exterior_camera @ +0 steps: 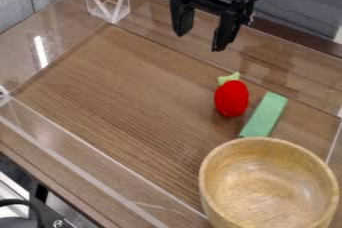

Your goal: Put the green block in the brown bowl

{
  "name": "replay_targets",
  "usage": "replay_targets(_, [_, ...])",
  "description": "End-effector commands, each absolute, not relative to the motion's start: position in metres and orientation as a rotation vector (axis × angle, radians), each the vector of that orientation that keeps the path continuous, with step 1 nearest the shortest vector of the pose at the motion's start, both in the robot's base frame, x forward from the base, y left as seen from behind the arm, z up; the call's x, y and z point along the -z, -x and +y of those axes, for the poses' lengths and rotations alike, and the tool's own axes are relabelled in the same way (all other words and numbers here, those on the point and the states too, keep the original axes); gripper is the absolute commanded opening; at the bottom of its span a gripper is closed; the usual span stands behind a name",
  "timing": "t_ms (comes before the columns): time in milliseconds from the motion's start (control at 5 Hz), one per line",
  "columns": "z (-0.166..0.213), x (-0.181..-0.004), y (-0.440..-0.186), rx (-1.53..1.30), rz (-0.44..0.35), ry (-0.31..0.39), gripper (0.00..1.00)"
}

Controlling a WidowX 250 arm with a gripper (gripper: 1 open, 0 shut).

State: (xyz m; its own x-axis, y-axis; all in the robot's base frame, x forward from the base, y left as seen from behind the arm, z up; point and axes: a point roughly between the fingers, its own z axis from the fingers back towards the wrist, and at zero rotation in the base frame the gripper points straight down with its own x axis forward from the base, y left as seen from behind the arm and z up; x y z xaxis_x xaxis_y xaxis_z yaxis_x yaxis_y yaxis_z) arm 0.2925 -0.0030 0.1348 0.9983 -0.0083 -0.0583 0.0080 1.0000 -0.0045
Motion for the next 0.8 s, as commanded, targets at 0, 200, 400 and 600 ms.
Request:
replay_targets(0, [-0.014,-0.125,-0.288,0.045,0.086,0.010,1.00])
replay_targets(200, [-0.047,-0.116,-0.286,0.103,0.077,0.018,1.00])
replay_targets(400, [-0.078,-0.104,-0.282,0.162,0.063,0.025,1.00])
replay_targets(600, [-0.095,-0.090,-0.280,0.201,0.049,0.032,1.00])
